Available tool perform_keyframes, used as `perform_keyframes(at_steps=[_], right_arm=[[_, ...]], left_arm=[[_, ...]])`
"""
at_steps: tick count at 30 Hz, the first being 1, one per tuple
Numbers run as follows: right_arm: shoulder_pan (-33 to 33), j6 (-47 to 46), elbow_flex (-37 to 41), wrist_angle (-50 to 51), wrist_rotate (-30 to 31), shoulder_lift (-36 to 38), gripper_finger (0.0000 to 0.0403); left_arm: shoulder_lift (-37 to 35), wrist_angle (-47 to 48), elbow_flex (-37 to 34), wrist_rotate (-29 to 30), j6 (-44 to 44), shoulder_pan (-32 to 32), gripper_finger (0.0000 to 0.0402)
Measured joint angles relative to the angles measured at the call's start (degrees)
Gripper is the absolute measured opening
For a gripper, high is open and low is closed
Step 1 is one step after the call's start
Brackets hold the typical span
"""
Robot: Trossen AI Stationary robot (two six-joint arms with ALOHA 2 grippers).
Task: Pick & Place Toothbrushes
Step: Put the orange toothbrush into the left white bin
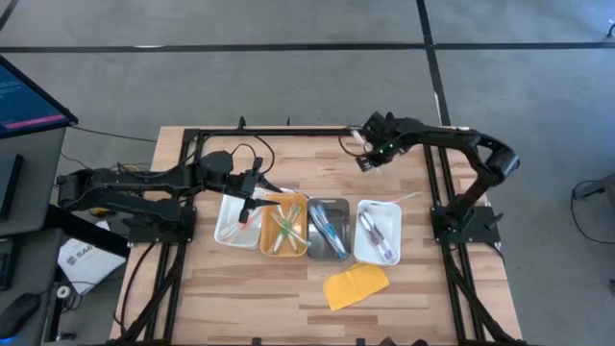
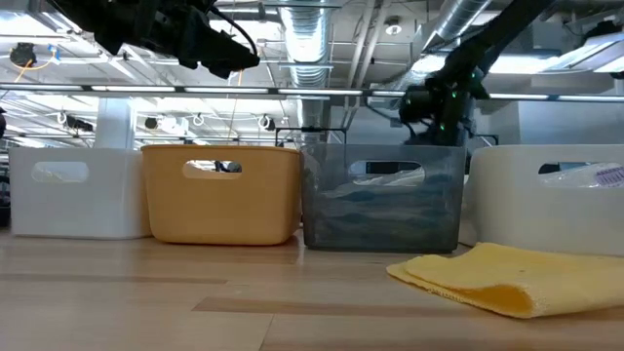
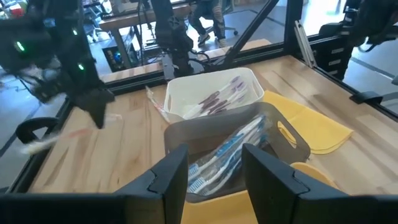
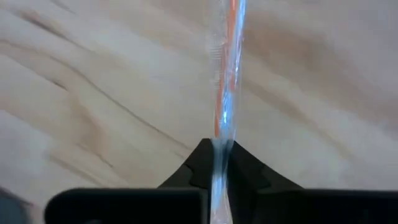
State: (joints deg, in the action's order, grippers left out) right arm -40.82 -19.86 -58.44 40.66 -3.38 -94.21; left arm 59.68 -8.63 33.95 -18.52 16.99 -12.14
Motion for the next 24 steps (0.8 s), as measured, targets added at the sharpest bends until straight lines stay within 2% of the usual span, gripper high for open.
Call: perform_keyframes(at_steps=[7, 11, 17, 24], right_arm=[[2.6, 2.4, -4.2, -1.0, 0.0, 6.1, 0.0017], [5.0, 3.5, -5.5, -5.8, -0.3, 10.2, 0.0009], [9.8, 3.9, -5.6, -17.3, -2.8, 15.1, 0.0011], [17.7, 5.5, -5.6, -29.3, -6.3, 16.3, 0.0009]], left_arm=[[0.0, -0.6, 0.0, 0.0, -0.5, 0.1, 0.0145], [0.1, -3.0, 0.0, 0.1, -0.5, 0.1, 0.0145], [3.6, -14.5, 0.0, 0.3, -2.1, 0.1, 0.0145], [12.6, -31.0, 0.0, 2.2, -2.4, -0.6, 0.0145]])
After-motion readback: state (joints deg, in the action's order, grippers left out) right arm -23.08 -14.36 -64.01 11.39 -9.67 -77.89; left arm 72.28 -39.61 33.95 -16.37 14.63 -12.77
